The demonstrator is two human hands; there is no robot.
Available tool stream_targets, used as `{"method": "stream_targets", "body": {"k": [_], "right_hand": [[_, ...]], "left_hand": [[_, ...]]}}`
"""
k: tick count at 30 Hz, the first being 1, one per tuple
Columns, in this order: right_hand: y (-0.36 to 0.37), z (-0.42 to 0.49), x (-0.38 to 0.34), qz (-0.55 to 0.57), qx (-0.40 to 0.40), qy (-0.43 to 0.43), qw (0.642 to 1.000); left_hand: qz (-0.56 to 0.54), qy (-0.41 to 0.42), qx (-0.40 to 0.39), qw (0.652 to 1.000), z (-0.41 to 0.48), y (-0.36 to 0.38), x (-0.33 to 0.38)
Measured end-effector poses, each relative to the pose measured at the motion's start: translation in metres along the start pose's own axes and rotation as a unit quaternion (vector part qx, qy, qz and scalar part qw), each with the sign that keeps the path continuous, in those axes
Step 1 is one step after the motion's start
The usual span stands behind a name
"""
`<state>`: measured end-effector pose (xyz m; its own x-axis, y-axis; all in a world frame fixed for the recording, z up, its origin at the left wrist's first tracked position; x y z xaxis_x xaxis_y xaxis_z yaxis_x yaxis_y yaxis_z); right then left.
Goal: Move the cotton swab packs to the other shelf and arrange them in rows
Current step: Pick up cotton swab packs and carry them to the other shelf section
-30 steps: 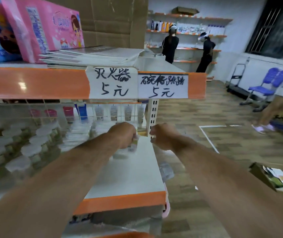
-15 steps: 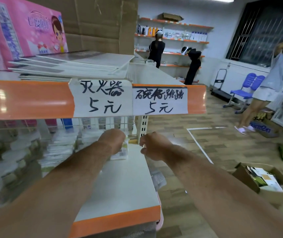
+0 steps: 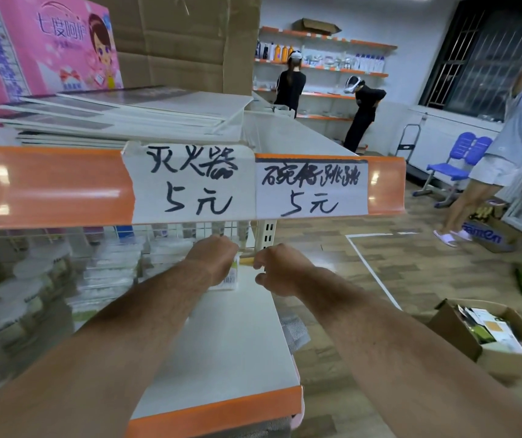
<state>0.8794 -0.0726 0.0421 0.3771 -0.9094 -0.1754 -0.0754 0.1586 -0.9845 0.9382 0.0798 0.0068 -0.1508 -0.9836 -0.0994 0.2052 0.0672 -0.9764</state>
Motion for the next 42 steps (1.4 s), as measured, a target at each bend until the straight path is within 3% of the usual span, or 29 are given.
{"method": "stream_targets", "body": {"k": [10, 15, 19, 24, 27, 30, 35, 42], "right_hand": [[0.000, -0.012, -0.012, 0.006, -0.016, -0.007, 1.000], [-0.004, -0.017, -0.025, 0.005, -0.013, -0.028, 1.000], [-0.004, -0.010, -0.050, -0.016, -0.074, -0.070, 0.995], [-0.001, -0.003, -0.092, -0.001, -0.066, -0.137, 0.988], [-0.002, -0.005, -0.126, -0.025, -0.066, -0.205, 0.976], [0.003, -0.004, -0.167, 0.017, -0.038, -0.218, 0.975], [0.015, -0.024, -0.251, 0.028, -0.087, -0.271, 0.958], [0.034, -0.068, -0.401, 0.018, -0.083, -0.334, 0.939]], "left_hand": [[-0.049, -0.034, -0.005, 0.998, -0.017, -0.004, -0.004], [-0.058, -0.004, -0.056, 0.997, -0.045, -0.033, -0.014], [-0.056, -0.024, -0.084, 0.995, -0.066, -0.042, -0.030], [-0.051, -0.073, -0.084, 0.992, -0.109, -0.054, -0.068], [-0.042, -0.118, -0.082, 0.989, -0.138, -0.058, -0.099], [-0.030, -0.183, -0.105, 0.977, -0.178, -0.074, -0.128], [-0.037, -0.254, -0.113, 0.960, -0.254, -0.090, -0.197], [-0.030, -0.308, -0.099, 0.946, -0.391, -0.102, -0.294]]}}
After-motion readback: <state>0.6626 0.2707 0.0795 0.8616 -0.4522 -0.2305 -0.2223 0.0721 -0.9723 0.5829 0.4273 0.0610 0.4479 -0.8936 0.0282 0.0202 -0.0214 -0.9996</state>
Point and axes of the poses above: each hand's wrist, its own z-axis towards the middle knuckle, its own y-axis out of the palm, x = y × z, the point moved 1 cm from there along z, towards the middle knuckle, and after that the axes turned 14 degrees about -y, right-handed, at the moved point
